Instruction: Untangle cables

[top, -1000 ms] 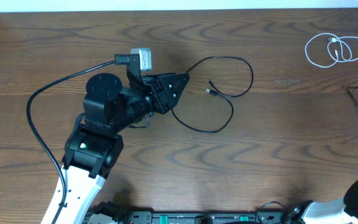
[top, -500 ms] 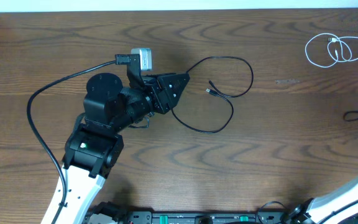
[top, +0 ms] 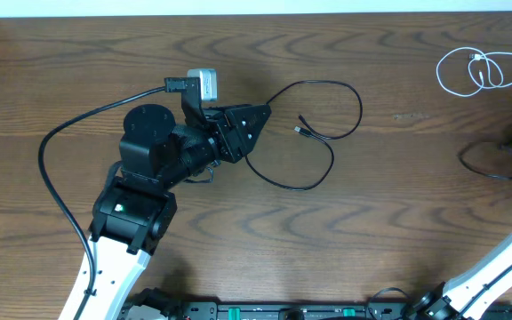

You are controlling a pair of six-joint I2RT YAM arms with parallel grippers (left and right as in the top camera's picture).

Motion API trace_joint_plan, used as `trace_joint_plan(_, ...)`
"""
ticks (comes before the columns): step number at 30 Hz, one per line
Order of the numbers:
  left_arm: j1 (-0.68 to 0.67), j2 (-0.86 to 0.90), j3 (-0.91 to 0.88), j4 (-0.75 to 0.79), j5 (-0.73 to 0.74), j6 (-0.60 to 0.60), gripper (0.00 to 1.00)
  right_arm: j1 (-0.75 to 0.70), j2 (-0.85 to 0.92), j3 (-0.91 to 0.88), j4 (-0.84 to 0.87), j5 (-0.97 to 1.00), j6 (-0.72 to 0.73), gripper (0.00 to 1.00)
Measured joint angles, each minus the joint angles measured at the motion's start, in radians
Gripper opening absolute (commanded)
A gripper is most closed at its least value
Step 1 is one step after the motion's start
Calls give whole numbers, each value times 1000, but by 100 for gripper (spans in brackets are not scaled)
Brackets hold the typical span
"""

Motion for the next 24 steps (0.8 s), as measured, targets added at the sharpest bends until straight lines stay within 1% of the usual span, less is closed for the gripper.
trace_joint_plan(4, 0, 0, 0, 0, 0, 0, 48, 0, -12, 11, 6, -43, -7, 89)
trace_joint_plan(6, 0, 0, 0, -1, 0, 0, 48, 0, -32, 14, 17, -53, -10, 97)
trace_joint_plan(7, 0, 0, 0, -1, 0, 0, 48, 0, -47, 16, 23, -56, -12, 99)
trace_joint_plan(10, 0, 5, 0, -1, 0, 0, 48, 0, -130, 23, 50, -64, -18, 99)
trace_joint_plan(14, 0, 26, 0, -2, 0, 0, 48, 0, -301, 41, 78, -63, -18, 99)
trace_joint_plan(19, 0, 45, 0, -2, 0, 5, 48, 5, -474, 62, 87, -72, -32, 97)
trace_joint_plan(24, 0, 71, 0, -56, -1, 95, 49, 52, -537, 63, 80, -162, -106, 95)
